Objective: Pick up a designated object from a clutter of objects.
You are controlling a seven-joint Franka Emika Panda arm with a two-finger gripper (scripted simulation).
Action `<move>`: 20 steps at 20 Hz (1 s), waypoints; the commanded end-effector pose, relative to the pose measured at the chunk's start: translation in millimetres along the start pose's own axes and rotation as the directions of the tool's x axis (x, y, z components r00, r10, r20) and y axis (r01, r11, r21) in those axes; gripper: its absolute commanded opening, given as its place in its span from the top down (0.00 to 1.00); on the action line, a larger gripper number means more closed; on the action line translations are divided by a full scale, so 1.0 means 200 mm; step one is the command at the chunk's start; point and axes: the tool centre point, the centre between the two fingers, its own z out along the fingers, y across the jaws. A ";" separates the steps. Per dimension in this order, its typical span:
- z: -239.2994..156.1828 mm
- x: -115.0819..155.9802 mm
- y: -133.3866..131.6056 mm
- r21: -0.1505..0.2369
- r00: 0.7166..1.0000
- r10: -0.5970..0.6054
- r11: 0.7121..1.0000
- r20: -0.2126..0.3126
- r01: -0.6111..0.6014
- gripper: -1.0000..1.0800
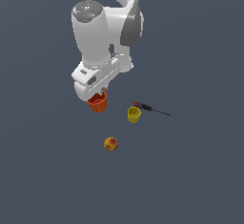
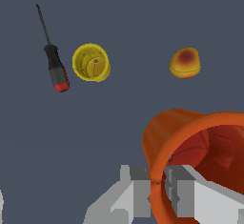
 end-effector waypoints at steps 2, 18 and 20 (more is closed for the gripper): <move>-0.18 0.05 -0.02 -0.001 1.000 0.000 1.000 0.000 0.000 1.00; -0.94 0.28 -0.09 0.000 1.000 -0.002 1.000 -0.002 0.002 1.00; -1.01 0.30 -0.09 0.001 1.000 -0.002 1.000 -0.002 0.002 1.00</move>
